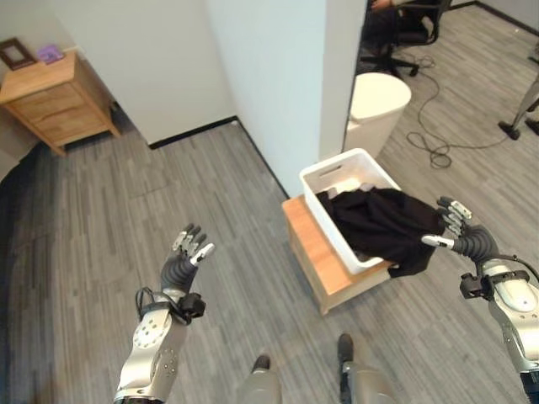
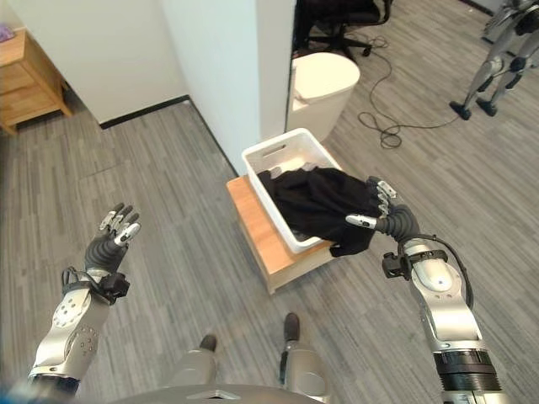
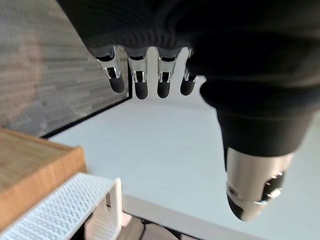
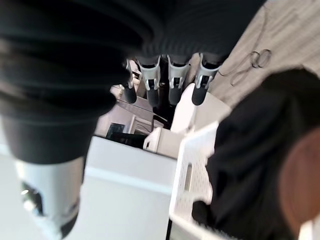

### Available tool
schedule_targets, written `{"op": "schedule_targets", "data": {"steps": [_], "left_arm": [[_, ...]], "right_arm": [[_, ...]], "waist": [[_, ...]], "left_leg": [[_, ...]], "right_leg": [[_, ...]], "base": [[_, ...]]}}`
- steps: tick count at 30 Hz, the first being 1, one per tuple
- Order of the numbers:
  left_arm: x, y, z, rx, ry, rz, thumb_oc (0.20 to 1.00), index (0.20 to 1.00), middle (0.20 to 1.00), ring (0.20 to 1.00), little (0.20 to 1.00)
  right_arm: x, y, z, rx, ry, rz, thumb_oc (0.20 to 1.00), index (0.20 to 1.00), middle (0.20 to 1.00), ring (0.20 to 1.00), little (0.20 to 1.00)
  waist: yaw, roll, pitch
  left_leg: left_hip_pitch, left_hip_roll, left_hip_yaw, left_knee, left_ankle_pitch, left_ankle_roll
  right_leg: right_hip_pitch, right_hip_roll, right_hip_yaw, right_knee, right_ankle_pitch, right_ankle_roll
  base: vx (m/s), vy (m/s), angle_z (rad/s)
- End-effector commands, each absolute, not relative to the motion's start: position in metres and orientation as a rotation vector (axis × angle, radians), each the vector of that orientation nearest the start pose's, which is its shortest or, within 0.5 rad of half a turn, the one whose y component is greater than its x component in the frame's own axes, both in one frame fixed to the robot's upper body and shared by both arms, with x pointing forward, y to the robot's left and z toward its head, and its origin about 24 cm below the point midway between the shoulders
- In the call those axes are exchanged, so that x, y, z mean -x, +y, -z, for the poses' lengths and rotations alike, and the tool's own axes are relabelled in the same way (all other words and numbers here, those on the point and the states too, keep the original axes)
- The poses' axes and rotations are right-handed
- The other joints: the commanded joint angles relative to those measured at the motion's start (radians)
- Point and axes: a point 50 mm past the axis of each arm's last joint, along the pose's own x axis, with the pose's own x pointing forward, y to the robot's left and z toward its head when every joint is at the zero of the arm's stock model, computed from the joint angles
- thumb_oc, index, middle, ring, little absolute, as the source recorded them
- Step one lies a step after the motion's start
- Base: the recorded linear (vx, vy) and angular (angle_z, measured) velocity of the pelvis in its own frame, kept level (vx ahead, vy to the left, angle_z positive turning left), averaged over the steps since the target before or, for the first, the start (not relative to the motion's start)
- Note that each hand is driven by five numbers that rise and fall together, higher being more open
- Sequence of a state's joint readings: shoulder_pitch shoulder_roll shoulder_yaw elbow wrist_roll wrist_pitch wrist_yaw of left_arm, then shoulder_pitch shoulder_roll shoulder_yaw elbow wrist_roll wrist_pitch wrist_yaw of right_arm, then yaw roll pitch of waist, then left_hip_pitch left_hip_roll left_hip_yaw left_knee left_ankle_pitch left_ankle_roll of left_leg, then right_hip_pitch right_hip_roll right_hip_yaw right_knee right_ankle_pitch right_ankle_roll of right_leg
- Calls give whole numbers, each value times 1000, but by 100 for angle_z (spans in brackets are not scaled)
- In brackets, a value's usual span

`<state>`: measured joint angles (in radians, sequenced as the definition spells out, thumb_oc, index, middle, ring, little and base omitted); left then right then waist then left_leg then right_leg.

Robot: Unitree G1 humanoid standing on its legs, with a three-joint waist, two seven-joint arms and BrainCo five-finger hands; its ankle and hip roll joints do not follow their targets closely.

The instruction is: Pick up bed clothes into laundry basket.

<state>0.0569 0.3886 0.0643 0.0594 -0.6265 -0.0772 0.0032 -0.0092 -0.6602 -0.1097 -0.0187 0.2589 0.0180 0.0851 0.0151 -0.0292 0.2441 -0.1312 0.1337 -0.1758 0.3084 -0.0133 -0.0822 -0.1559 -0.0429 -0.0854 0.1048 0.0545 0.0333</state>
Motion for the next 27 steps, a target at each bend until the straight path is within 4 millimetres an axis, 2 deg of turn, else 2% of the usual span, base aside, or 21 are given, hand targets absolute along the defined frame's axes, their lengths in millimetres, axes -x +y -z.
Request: {"op": "schedule_targets", "data": {"steps": [1,2,4,5,6,8,9,10,11,12,15,19,20,22,27], "left_arm": [[-241,251,-76,191,-120,-77,1000,1000,1000,1000,1000],[-244,249,-77,190,-120,-65,1000,1000,1000,1000,1000],[-247,242,-74,199,-106,-37,1000,1000,1000,1000,1000],[-248,232,-67,188,-74,5,1000,1000,1000,1000,1000],[-248,231,-66,189,-73,7,1000,1000,1000,1000,1000],[-246,226,-56,197,-21,34,1000,1000,1000,1000,1000],[-245,225,-56,199,-20,41,1000,1000,1000,1000,1000],[-245,224,-56,201,-19,42,1000,1000,1000,1000,1000],[-240,222,-50,220,6,58,1000,1000,1000,1000,1000],[-240,222,-50,221,6,58,1000,1000,1000,1000,1000],[-232,225,-43,227,45,53,1000,1000,1000,1000,1000],[-225,232,-36,207,88,34,1000,1000,1000,1000,1000],[-225,232,-36,208,87,33,1000,1000,1000,1000,1000],[-224,232,-36,198,94,41,1000,1000,1000,1000,1000],[-223,231,-34,198,96,34,1000,1000,1000,1000,1000]], "right_arm": [[-261,-284,-143,382,-216,54,1000,1000,1000,1000,1000],[-257,-293,-142,410,-195,85,1000,1000,1000,1000,1000],[-248,-312,-142,475,-150,151,1000,1000,1000,1000,1000],[-244,-326,-145,522,-135,209,1000,1000,1000,1000,1000],[-243,-327,-145,525,-135,212,1000,1000,1000,1000,1000],[-230,-362,-141,591,-30,352,1000,1000,1000,1000,1000],[-226,-374,-139,610,3,401,1000,1000,1000,1000,1000],[-226,-375,-139,611,3,402,1000,1000,1000,1000,1000],[-221,-393,-136,604,55,466,1000,1000,1000,1000,1000],[-221,-393,-136,604,55,465,1000,1000,1000,1000,1000],[-217,-419,-118,561,169,575,1000,1000,1000,1000,1000],[-217,-439,-96,537,325,657,1000,1000,1000,1000,1000],[-218,-439,-96,538,324,655,1000,1000,1000,1000,1000],[-217,-453,-91,506,395,741,1000,1000,1000,1000,1000],[-219,-459,-89,564,453,787,1000,1000,1000,1000,1000]], "waist": [[23,-46,-14],[13,-47,-18],[13,-50,-32],[22,-41,-48],[23,-39,-49],[9,-35,-66],[3,-40,-74],[3,-39,-75],[3,-41,-81],[3,-40,-81],[19,-43,-67],[40,-46,-50],[38,-46,-51],[53,-38,-33],[64,-17,2]], "left_leg": [[42,63,187,71,55,25],[30,57,267,34,32,17],[19,14,330,-56,-10,20],[22,-35,343,-170,-19,35],[29,-38,343,-184,-14,36],[83,-58,320,-275,-19,37],[86,-60,316,-298,-5,37],[87,-61,314,-303,-3,37],[101,-66,306,-334,2,40],[104,-66,306,-338,4,41],[113,-70,298,-366,14,46],[93,-77,295,-396,29,47],[93,-77,295,-396,29,48],[61,-86,284,-396,38,45],[24,-96,278,-396,49,48]], "right_leg": [[82,-71,-9,-96,-40,63],[96,-71,-44,-119,-36,66],[123,-70,-70,-166,-27,75],[134,-60,-82,-176,-28,81],[134,-62,-84,-176,-29,83],[145,-55,-109,-184,-35,94],[141,-61,-116,-187,-28,95],[141,-62,-118,-188,-29,95],[142,-65,-120,-190,-22,99],[142,-65,-120,-190,-22,100],[129,-70,-115,-189,-10,106],[92,-74,-107,-192,7,113],[91,-74,-107,-192,7,113],[51,-78,-106,-192,21,120],[7,-85,-101,-192,38,126]], "base": [[43,-317,55],[74,-224,57],[102,-114,83],[106,-38,75],[99,-22,58],[66,13,43],[52,44,42],[45,76,55],[41,52,52],[47,88,19],[-16,74,-1],[-48,46,-4],[-80,46,-6],[-109,57,0],[-49,33,3]]}}
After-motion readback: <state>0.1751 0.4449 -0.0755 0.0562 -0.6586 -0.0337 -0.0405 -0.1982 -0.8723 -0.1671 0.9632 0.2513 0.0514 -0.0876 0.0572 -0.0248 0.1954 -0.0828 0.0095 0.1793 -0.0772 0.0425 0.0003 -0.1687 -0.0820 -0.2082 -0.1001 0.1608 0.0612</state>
